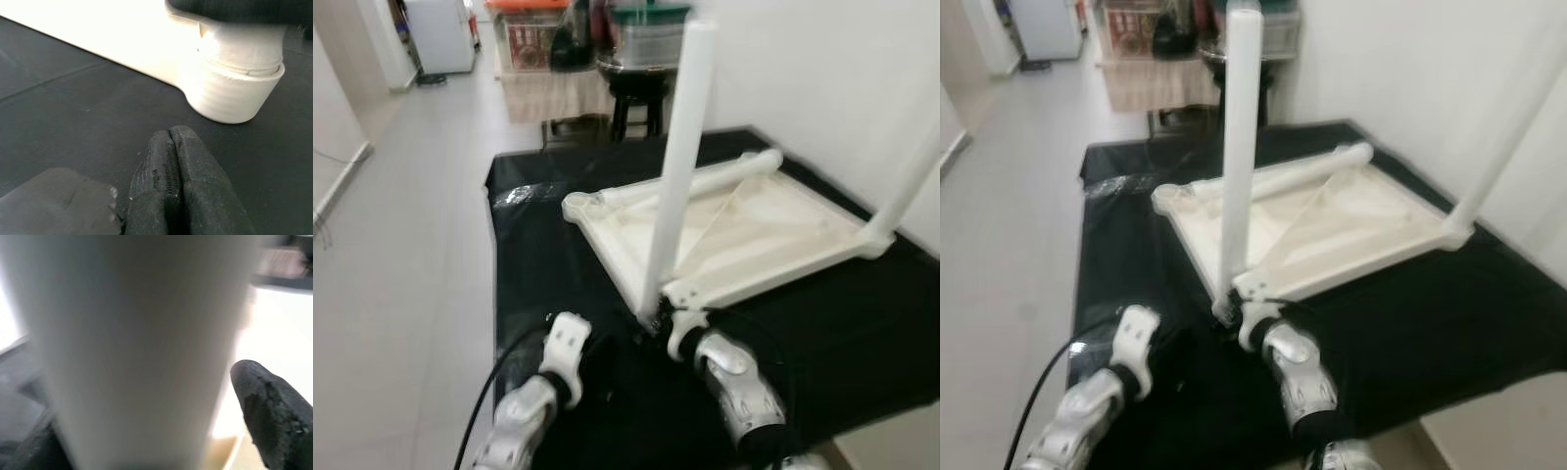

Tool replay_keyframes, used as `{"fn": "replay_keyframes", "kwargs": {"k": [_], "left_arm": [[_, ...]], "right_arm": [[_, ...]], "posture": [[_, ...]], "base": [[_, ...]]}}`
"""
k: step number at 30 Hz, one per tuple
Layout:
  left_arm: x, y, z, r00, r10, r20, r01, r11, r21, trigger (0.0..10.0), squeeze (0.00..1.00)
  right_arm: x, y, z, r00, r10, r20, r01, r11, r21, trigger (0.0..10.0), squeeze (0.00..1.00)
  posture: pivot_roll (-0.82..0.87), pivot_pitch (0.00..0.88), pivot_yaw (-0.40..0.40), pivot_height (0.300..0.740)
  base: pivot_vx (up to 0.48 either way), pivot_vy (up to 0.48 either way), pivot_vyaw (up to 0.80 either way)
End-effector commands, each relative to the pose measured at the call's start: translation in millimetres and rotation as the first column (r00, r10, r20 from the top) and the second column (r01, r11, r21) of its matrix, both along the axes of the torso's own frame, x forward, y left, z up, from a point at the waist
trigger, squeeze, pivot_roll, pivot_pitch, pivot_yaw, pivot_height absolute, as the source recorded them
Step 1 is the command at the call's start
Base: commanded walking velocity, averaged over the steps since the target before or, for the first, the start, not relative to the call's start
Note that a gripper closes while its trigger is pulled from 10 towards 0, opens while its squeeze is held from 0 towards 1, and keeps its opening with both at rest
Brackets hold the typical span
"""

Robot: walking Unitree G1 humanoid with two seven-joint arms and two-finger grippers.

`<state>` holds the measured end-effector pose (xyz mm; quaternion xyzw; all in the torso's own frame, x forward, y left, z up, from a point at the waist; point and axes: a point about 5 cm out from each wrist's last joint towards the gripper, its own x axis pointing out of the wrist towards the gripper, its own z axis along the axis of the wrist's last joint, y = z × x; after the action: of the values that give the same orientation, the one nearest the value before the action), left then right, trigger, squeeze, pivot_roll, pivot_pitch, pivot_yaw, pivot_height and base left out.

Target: Building children table

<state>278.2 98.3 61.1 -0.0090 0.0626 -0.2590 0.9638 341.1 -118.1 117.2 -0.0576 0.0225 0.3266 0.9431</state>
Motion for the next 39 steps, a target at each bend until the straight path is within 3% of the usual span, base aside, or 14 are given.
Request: {"fn": "replay_keyframes", "kwargs": {"k": [1, 2, 4, 8, 15, 16, 27, 29, 32, 33, 35, 36, 38, 39], "left_arm": [[-1.8, 0.3, -4, 1.0, -0.003, -0.014, 0.004, 1.0, 0.012, 10.0, 0.0], [-1.8, 0.3, -4, 1.0, -0.003, -0.014, 0.004, 1.0, 0.012, 10.0, 0.0], [-5.5, 0.3, -1, 1.0, -0.021, 0.016, 0.02, 0.999, 0.028, 10.0, 0.0], [-12.2, 0.6, 2, 0.998, -0.045, 0.044, 0.043, 0.999, 0.031, 10.0, 0.0], [-35.7, -0.5, 8, 0.991, -0.104, 0.088, 0.102, 0.995, 0.021, 10.0, 0.0], [-46.5, -3.1, 11, 0.985, -0.132, 0.11, 0.131, 0.991, 0.018, 10.0, 0.0], [-63.6, -9.9, 25, 0.97, -0.161, 0.183, 0.167, 0.986, -0.018, 10.0, 0.0], [-69.7, -8.6, 31, 0.971, -0.143, 0.193, 0.152, 0.988, -0.037, 10.0, 0.0], [-72.0, -8.3, 31, 0.972, -0.14, 0.186, 0.15, 0.988, -0.041, 10.0, 0.0], [-74.9, -7.9, 31, 0.974, -0.14, 0.18, 0.15, 0.988, -0.044, 10.0, 0.0], [-80.4, -6.7, 30, 0.977, -0.133, 0.165, 0.144, 0.988, -0.058, 10.0, 0.0], [-80.4, -6.7, 30, 0.977, -0.133, 0.165, 0.144, 0.988, -0.058, 10.0, 0.0], [-81.9, -5.6, 29, 0.979, -0.129, 0.16, 0.141, 0.988, -0.064, 10.0, 0.0], [-81.9, -5.6, 29, 0.979, -0.129, 0.16, 0.141, 0.988, -0.064, 10.0, 0.0]], "right_arm": [[7.5, -3.7, 6, 0.995, 0.099, -0.014, -0.099, 0.995, -0.009, 10.0, 0.0], [7.5, -3.7, 6, 0.995, 0.099, -0.014, -0.099, 0.995, -0.009, 10.0, 0.0], [20.6, -12.9, 28, 0.975, 0.22, 0.01, -0.22, 0.975, -0.043, 10.0, 0.0], [25.5, -17.6, 40, 0.957, 0.29, 0.0, -0.29, 0.956, -0.046, 10.0, 0.0], [29.9, -30.8, 44, 0.948, 0.313, -0.059, -0.315, 0.948, -0.038, 10.0, 0.0], [30.9, -37.2, 42, 0.956, 0.285, -0.074, -0.288, 0.957, -0.028, 0.3, 0.0], [21.3, -55.2, 15, 0.971, 0.205, -0.126, -0.208, 0.978, -0.011, 0.0, 0.0], [9.6, -68.6, -10, 0.984, 0.075, -0.164, -0.081, 0.996, -0.029, 0.0, 0.0], [5.2, -69.9, -20, 0.983, 0.033, -0.183, -0.044, 0.998, -0.055, 0.0, 0.0], [0.6, -69.3, -32, 0.977, -0.06, -0.205, 0.042, 0.995, -0.091, 0.0, 0.0], [-44.2, -21.0, -71, 0.931, -0.257, -0.261, 0.247, 0.966, -0.068, 0.0, 0.0], [-44.2, -21.0, -71, 0.931, -0.257, -0.261, 0.247, 0.966, -0.068, 0.0, 0.0], [-69.0, 0.3, -76, 0.909, -0.31, -0.279, 0.308, 0.95, -0.052, 0.0, 0.0], [-69.0, 0.3, -76, 0.909, -0.31, -0.279, 0.308, 0.95, -0.052, 0.0, 0.0]], "posture": [[0.0, 0.0, -0.029, 0.74], [0.0, 0.0, -0.029, 0.74], [0.03, 0.0, -0.026, 0.74], [0.04, 0.0, -0.031, 0.74], [0.07, 0.0, -0.041, 0.74], [0.07, 0.0, -0.043, 0.74], [0.04, 0.0, -0.044, 0.74], [0.03, 0.0, -0.048, 0.74], [0.03, 0.0, -0.048, 0.74], [0.03, 0.0, -0.055, 0.74], [0.02, 0.0, -0.048, 0.74], [0.02, 0.0, -0.048, 0.74], [0.02, 0.0, -0.045, 0.74], [0.02, 0.0, -0.045, 0.74]], "base": [[0.0, 0.0, 0.0], [0.0, 0.0, 0.0], [0.0, 0.0, 0.0], [0.0, 0.0, 0.0], [0.0, 0.0, 0.0], [0.0, 0.0, 0.0], [0.0, 0.0, 0.0], [0.0, 0.0, 0.0], [0.0, 0.0, 0.0], [0.0, 0.0, 0.0], [0.0, 0.0, 0.0], [0.0, 0.0, 0.0], [0.0, 0.0, 0.0], [0.0, 0.0, 0.0]]}}
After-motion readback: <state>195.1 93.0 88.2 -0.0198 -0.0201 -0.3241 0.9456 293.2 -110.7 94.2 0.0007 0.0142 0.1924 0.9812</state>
